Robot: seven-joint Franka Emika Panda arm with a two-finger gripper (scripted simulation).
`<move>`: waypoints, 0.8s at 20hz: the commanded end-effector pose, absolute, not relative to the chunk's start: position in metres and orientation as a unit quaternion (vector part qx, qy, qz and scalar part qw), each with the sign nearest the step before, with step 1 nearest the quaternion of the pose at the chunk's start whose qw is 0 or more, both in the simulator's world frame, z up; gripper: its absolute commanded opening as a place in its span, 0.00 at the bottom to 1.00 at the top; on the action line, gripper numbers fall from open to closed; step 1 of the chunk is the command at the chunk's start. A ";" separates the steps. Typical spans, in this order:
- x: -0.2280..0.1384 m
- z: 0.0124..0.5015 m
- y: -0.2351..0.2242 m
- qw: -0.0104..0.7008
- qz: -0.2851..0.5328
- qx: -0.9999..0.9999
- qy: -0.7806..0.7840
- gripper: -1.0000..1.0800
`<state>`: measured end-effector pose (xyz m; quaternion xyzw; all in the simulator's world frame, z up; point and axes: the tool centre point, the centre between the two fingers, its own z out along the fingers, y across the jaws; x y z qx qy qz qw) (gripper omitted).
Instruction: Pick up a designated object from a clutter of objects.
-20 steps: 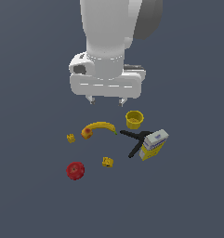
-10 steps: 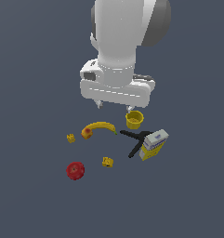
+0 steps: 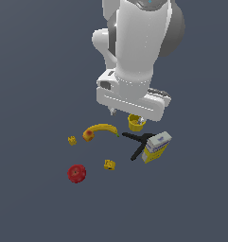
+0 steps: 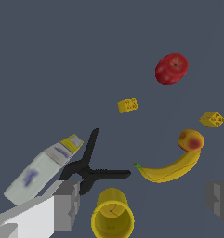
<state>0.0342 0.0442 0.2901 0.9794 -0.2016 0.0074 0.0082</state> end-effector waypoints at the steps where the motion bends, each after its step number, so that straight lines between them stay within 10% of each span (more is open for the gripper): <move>1: 0.037 0.285 0.054 0.008 0.007 0.974 -0.226 0.96; 16: 0.049 0.251 0.110 0.005 0.006 0.932 -0.362 0.96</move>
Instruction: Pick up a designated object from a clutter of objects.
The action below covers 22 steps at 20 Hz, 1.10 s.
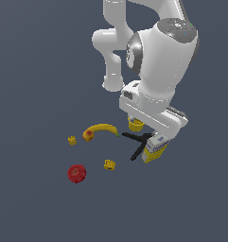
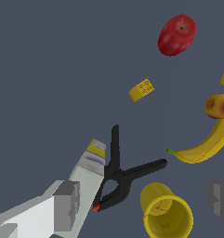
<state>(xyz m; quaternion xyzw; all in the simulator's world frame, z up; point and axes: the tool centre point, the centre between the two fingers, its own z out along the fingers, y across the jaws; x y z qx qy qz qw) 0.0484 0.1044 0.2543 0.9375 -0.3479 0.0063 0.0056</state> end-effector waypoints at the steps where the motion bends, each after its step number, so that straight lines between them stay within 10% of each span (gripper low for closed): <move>1: 0.050 0.248 0.114 0.005 0.006 0.929 -0.371 0.96; 22: 0.053 0.206 0.184 0.000 0.001 0.853 -0.521 0.96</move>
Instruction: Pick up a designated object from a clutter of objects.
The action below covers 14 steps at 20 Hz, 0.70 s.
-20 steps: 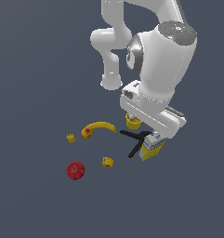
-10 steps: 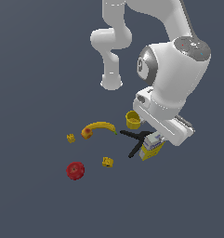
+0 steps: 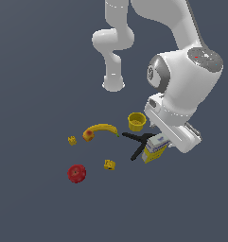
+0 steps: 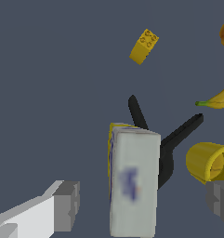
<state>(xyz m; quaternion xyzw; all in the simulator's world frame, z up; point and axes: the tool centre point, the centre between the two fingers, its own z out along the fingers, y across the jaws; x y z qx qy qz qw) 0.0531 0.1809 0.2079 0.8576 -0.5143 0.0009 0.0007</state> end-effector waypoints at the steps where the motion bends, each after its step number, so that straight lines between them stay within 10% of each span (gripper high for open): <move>1: 0.053 0.205 0.185 0.000 0.001 0.852 -0.524 0.96; 14: 0.053 0.194 0.190 0.000 0.000 0.846 -0.533 0.96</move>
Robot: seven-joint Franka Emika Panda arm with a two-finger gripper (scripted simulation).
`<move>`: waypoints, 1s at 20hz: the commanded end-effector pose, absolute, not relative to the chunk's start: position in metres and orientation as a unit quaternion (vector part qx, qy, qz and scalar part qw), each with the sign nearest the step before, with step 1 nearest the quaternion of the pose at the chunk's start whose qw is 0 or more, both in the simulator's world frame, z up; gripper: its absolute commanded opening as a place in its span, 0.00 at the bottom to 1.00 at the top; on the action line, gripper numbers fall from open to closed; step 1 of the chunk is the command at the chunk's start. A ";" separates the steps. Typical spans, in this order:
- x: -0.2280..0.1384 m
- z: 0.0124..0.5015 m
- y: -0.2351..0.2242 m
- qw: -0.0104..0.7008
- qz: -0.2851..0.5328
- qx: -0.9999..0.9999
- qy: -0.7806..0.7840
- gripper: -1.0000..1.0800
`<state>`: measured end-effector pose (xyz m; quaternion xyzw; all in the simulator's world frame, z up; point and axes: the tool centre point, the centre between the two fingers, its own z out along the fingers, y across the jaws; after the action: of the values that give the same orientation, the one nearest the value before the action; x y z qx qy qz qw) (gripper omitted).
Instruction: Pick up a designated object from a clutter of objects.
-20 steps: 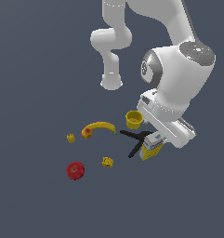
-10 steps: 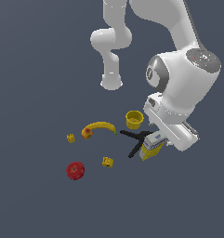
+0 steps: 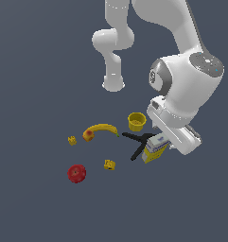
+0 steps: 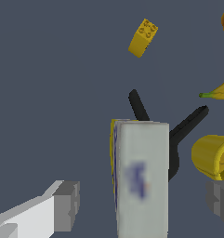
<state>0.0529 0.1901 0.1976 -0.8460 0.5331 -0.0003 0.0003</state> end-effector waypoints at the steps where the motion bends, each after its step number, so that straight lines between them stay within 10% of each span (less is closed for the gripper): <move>1: 0.052 0.190 0.190 0.000 0.000 -0.846 0.533 0.96; 13: 0.053 0.152 0.190 0.000 0.000 -0.845 0.534 0.96; 14: 0.053 0.152 0.190 0.000 0.000 -0.845 0.534 0.00; 20: 0.053 0.152 0.190 0.000 0.000 -0.845 0.534 0.00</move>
<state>0.0527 0.1904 0.1523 -0.8452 0.5345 0.0001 0.0001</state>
